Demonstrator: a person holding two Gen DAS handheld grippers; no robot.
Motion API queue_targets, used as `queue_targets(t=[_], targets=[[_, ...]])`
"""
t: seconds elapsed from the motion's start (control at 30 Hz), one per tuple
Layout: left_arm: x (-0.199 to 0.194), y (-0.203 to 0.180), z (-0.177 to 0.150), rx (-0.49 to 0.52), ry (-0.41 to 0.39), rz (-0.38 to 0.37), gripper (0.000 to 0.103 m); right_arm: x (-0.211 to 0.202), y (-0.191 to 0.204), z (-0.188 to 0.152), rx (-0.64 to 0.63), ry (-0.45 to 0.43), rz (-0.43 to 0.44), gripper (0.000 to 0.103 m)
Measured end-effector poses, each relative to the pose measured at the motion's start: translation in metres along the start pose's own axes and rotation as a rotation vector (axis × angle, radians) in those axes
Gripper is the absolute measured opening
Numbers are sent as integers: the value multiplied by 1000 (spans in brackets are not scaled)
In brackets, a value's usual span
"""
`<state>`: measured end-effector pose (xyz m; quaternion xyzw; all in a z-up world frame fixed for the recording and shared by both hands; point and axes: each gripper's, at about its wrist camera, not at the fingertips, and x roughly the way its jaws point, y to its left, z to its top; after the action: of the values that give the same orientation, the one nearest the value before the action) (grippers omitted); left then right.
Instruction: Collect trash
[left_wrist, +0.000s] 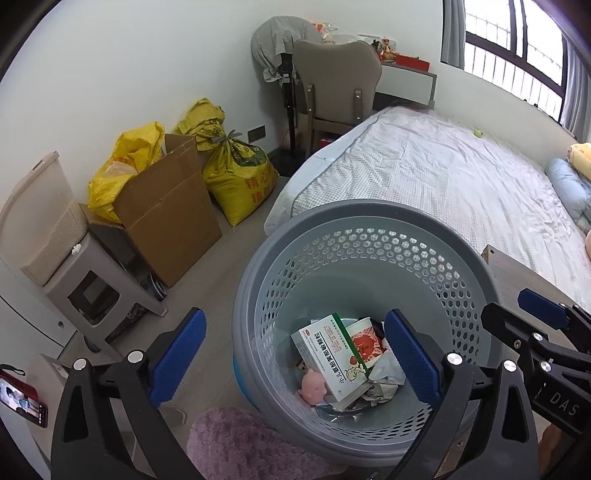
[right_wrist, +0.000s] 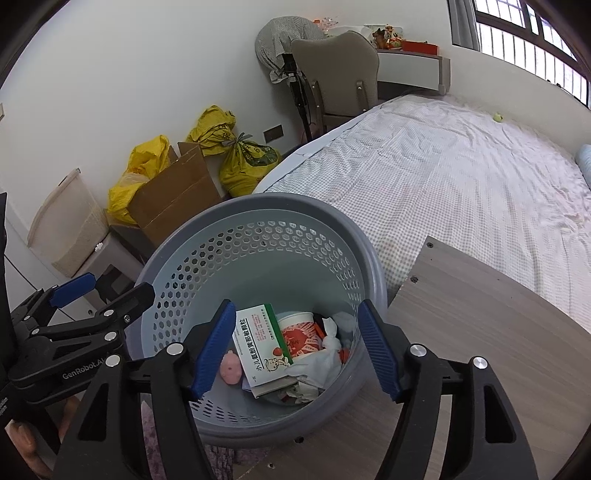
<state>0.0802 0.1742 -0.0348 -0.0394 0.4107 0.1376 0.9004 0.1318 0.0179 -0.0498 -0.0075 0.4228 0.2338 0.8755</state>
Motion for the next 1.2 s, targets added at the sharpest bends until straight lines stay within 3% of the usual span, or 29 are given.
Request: queue_targets(t=[1.2], targets=[[-10,5,-1,-9,6,38,97,-14,5,-3,-2,-21,-14,71]])
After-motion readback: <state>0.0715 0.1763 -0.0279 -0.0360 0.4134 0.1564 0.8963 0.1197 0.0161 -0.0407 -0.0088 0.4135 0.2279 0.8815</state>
